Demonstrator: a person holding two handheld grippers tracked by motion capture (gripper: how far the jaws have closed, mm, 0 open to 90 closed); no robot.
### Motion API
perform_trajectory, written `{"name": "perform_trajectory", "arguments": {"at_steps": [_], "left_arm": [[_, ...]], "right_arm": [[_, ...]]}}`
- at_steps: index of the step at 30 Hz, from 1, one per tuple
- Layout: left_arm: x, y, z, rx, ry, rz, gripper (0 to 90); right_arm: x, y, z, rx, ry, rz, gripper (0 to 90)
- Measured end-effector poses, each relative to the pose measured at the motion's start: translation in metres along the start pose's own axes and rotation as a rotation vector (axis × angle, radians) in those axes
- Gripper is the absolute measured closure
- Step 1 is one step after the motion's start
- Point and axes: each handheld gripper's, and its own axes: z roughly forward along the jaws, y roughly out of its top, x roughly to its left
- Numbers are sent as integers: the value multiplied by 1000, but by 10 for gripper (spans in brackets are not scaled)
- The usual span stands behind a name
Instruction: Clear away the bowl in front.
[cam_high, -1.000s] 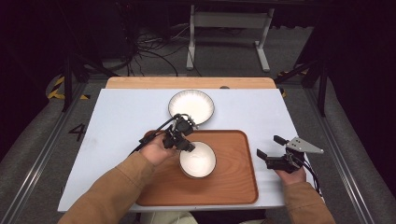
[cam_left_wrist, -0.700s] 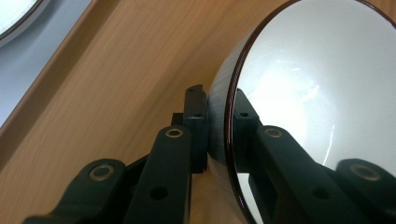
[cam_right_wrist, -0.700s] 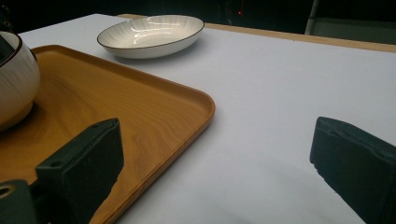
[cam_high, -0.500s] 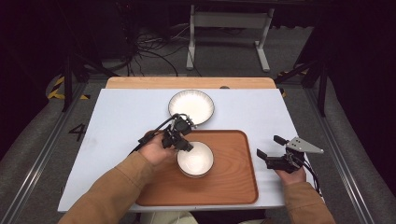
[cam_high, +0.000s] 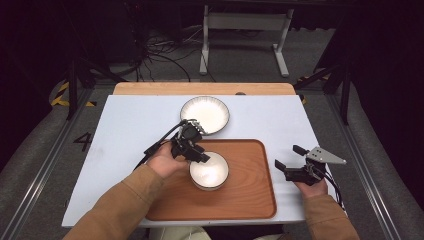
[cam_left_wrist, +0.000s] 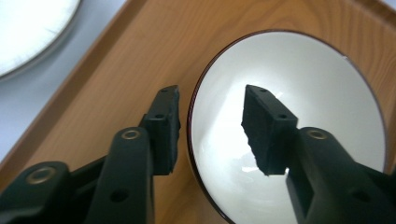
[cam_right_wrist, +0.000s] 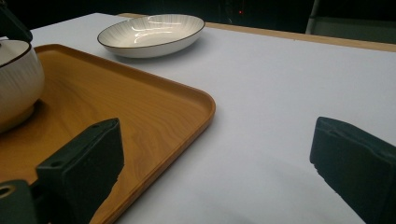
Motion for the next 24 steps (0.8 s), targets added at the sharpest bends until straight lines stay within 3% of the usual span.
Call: {"name": "perform_trajectory", "arguments": {"at_steps": [2, 11, 16, 20, 21, 24], "left_arm": [[-2, -2, -5, -30, -2, -13, 531], [-8, -20, -26, -152, -33, 12, 385], [-14, -34, -42, -227, 19, 5, 370], [-15, -43, -52, -273, 38, -7, 324], [-15, -50, -57, -306, 58, -19, 306], [-16, -59, -62, -338, 88, -28, 248]], "right_arm": [[0, 0, 0, 0, 1, -2, 33], [0, 0, 0, 5, 5, -3, 33], [0, 0, 0, 4, 7, -4, 33], [0, 0, 0, 3, 6, -1, 32], [0, 0, 0, 3, 7, -2, 32], [0, 0, 0, 3, 7, -3, 32]]}}
